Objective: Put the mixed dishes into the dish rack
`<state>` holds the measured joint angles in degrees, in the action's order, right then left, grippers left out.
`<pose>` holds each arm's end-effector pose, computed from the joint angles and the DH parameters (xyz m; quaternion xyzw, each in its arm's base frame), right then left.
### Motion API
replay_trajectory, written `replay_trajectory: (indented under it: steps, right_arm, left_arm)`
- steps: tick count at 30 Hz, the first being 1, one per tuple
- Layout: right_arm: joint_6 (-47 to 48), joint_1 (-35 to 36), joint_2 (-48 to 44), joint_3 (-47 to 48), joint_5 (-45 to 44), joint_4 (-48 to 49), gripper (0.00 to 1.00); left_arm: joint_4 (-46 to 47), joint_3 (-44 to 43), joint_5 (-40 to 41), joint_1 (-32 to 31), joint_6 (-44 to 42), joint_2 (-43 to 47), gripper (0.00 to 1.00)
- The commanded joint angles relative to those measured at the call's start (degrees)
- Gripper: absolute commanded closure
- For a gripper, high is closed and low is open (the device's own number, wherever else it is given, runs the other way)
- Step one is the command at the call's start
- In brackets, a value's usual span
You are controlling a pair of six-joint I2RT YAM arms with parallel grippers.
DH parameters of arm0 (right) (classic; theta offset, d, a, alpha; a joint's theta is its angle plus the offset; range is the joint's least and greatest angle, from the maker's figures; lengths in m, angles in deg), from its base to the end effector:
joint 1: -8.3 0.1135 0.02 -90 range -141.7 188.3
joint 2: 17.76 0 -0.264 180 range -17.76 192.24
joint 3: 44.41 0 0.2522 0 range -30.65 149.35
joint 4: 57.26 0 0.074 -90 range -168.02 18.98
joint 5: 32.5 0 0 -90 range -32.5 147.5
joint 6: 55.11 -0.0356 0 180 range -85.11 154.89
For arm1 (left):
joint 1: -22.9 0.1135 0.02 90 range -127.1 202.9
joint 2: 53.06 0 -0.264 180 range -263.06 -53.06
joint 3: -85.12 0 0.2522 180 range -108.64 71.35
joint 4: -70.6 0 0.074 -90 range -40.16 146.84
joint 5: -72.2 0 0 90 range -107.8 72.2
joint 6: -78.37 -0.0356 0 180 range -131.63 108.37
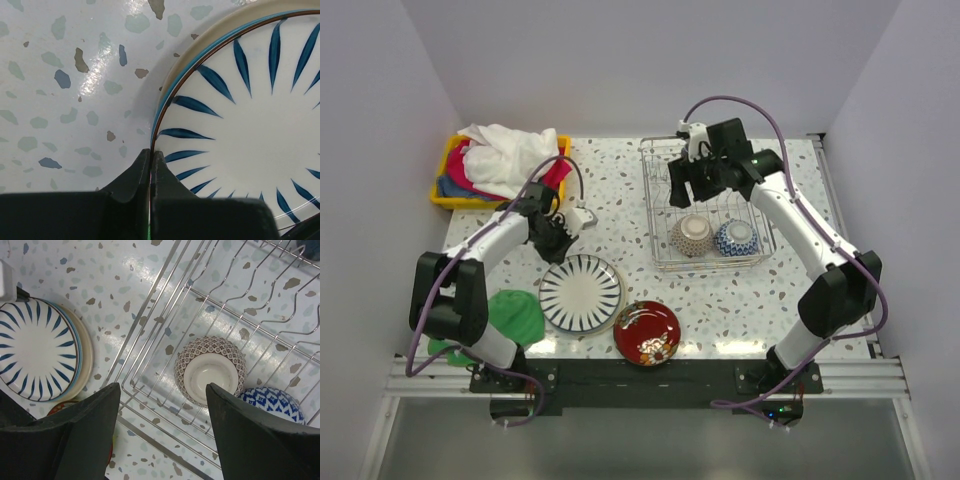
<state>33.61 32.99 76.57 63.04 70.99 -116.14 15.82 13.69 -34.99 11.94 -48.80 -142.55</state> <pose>0.3248 0.1585 0.3562 -0.2299 0.8919 0.1900 0.3399 0.2820 -0.0653 0.1961 0.4190 0.8836 -0.1105 0.1772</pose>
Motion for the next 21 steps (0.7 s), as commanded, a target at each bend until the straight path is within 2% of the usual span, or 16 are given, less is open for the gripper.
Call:
replay_trajectory:
  steps: [1,7,12,14,18,21]
  right_arm:
    - [2.67,0.10,-0.47,1.31,3.11,0.92,0.27]
    - [5.93,0.10,2.44,3.26,11.45,-3.12,0.28]
    - [11.90,0.36,0.42,-3.76,18.13,-5.59,0.29]
    - [13.14,0.89,1.56,-4.13,24.89,-5.15,0.28]
    - [16.48,3.17,6.99,0.16,35.70,-3.57,0.28]
    - [13.34,3.96,14.09,5.16,41.68,-2.34,0.28]
  left_arm:
    - [-0.38,-4.20,0.23,0.15,-1.42,0.90,1.00]
    - [-1.52,-4.91,1.72,0.15,-2.12,0.81,1.00]
    - [-2.40,-6.22,2.60,0.15,-3.44,3.00,1.00]
    - [-3.45,-7.10,1.46,0.15,-3.88,4.32,1.00]
    - [-4.34,-7.11,-2.31,0.15,-5.11,7.57,1.00]
    - [-4.95,-7.19,-4.43,0.15,-5.63,9.95,1.00]
